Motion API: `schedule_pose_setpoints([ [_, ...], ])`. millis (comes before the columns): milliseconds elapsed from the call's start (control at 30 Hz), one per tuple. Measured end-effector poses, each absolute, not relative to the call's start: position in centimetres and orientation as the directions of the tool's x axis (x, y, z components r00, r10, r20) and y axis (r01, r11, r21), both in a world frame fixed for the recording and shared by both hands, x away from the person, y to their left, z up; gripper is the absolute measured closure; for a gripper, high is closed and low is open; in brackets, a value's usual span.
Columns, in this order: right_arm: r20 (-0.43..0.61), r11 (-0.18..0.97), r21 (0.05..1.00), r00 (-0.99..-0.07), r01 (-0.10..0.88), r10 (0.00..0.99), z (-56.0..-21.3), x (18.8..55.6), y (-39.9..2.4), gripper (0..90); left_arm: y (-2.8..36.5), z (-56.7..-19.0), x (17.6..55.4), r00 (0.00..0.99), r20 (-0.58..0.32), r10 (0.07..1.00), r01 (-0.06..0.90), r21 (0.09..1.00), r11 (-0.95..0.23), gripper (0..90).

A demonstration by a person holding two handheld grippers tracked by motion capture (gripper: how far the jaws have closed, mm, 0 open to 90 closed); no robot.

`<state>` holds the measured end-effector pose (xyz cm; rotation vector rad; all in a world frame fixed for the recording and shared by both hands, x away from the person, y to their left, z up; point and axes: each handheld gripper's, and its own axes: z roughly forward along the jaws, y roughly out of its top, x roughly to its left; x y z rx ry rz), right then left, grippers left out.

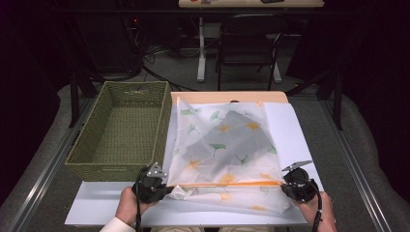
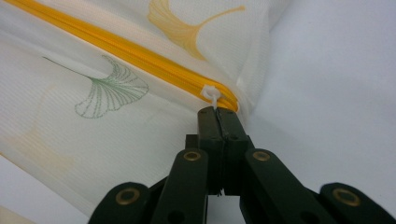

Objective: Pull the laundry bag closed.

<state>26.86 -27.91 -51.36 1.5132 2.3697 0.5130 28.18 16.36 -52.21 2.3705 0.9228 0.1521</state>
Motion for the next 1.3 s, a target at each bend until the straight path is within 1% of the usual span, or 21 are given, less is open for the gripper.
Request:
schedule_pose_setpoints([
  [333,-0.068,0.404,0.427,-0.417,0.809,0.906,-51.5,26.7,-27.9,89.9,16.4,-52.2,28.2,0.752,-0.093,0.653,0.583,0.557,-0.592,84.5],
  [433,-0.094,0.423,0.416,-0.425,0.805,0.9,-51.5,26.7,-27.7,89.9,16.4,-52.2,28.2,0.754,-0.094,0.65,0.581,0.555,-0.595,84.4],
  [500,-0.072,0.418,0.418,-0.43,0.806,0.9,-51.6,26.8,-27.9,89.9,16.6,-52.2,28.3,0.758,-0.117,0.641,0.582,0.564,-0.586,84.3],
  [533,-0.046,0.405,0.421,-0.427,0.812,0.903,-51.7,26.8,-27.9,89.8,16.6,-52.3,28.3,0.76,-0.12,0.638,0.583,0.559,-0.589,84.0],
  [633,-0.028,0.399,0.426,-0.429,0.812,0.903,-51.9,27.0,-27.9,89.1,16.5,-52.5,28.4,0.771,-0.133,0.623,0.583,0.541,-0.606,82.5],
  [733,-0.022,0.401,0.415,-0.432,0.816,0.902,-52.0,27.2,-27.7,88.2,16.4,-52.6,28.5,0.775,-0.131,0.618,0.579,0.539,-0.612,81.5],
  [833,-0.026,0.42,0.405,-0.449,0.812,0.893,-52.5,27.7,-27.3,85.4,16.3,-52.8,28.5,0.775,-0.134,0.618,0.582,0.533,-0.614,81.5],
  [900,-0.043,0.44,0.39,-0.462,0.809,0.886,-52.6,28.0,-27.0,85.6,16.2,-52.9,28.4,0.774,-0.136,0.618,0.584,0.529,-0.615,81.6],
  [1000,-0.047,0.442,0.387,-0.462,0.809,0.886,-52.7,28.1,-27.0,88.8,16.3,-52.9,28.5,0.773,-0.137,0.619,0.587,0.522,-0.618,81.7],
  [1300,-0.035,0.43,0.382,-0.452,0.818,0.891,-52.7,27.9,-27.5,89.4,16.5,-52.9,28.6,0.769,-0.144,0.623,0.596,0.513,-0.617,80.8],
])
